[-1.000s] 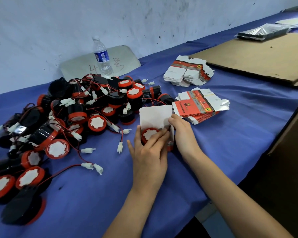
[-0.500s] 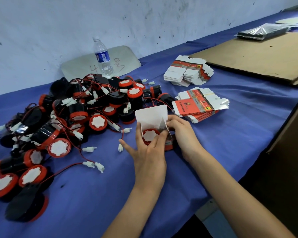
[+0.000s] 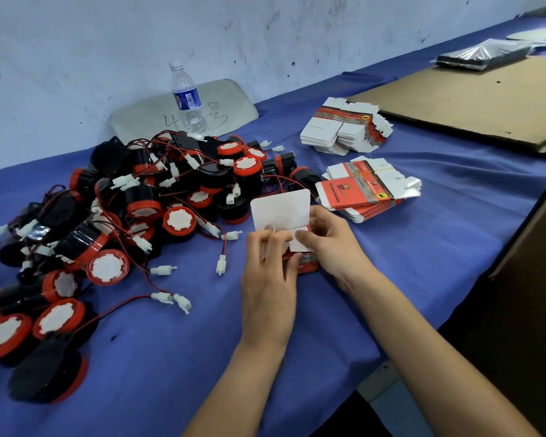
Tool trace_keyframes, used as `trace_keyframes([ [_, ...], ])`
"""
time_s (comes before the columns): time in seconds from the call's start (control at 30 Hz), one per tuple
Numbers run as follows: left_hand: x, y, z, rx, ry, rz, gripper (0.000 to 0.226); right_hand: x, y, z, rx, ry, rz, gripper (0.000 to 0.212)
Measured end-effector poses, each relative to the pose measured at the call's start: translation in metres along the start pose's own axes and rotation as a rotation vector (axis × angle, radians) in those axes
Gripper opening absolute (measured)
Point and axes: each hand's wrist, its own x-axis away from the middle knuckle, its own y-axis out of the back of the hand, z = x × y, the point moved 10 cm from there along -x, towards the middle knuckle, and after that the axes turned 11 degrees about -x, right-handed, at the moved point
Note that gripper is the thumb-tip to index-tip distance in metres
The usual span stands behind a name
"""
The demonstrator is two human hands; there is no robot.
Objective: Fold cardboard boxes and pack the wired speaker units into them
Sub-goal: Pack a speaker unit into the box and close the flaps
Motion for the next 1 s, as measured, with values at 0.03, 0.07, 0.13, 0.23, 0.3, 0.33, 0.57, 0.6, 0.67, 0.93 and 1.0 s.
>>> trace_keyframes([
  [0.03, 0.0, -0.002, -0.001, -0.024, -0.014, 0.015, 0.041, 0.001, -0.001, 0.001, -0.002, 0.012, 0.007, 0.029],
  [0.07, 0.001, -0.005, -0.003, -0.052, -0.027, 0.037, 0.042, 0.001, -0.003, 0.003, -0.005, 0.03, 0.014, 0.03],
  [0.13, 0.002, -0.013, -0.007, -0.101, -0.05, 0.084, 0.042, 0.003, -0.006, 0.01, 0.014, 0.09, 0.015, 0.035],
  [0.23, 0.003, -0.016, -0.006, -0.122, -0.072, 0.095, 0.029, 0.005, -0.008, 0.021, -0.029, 0.154, 0.005, 0.026],
  [0.3, 0.002, -0.017, -0.002, -0.082, -0.065, 0.105, 0.018, 0.006, -0.007, 0.023, -0.115, 0.168, -0.01, 0.01],
  [0.33, 0.001, -0.019, 0.0, -0.059, -0.055, 0.129, 0.018, 0.007, -0.004, 0.025, -0.119, 0.187, -0.036, 0.012],
  [0.57, -0.002, -0.025, 0.001, 0.017, -0.049, 0.182, 0.023, 0.007, 0.001, 0.032, 0.062, 0.288, -0.088, 0.008],
  [0.6, -0.002, -0.024, 0.0, 0.013, -0.054, 0.167, 0.021, 0.007, 0.002, 0.032, 0.078, 0.289, -0.087, 0.012],
  [0.67, -0.002, -0.02, 0.002, 0.03, -0.055, 0.127, 0.012, 0.007, 0.003, 0.032, 0.123, 0.302, -0.086, 0.017],
  [0.93, -0.004, -0.004, 0.006, 0.032, -0.041, -0.039, 0.017, 0.015, -0.01, 0.031, 0.361, 0.335, 0.053, 0.011],
  [1.0, -0.003, -0.001, 0.01, 0.054, 0.0, -0.073, 0.024, 0.016, -0.011, 0.026, 0.388, 0.324, 0.097, 0.008],
])
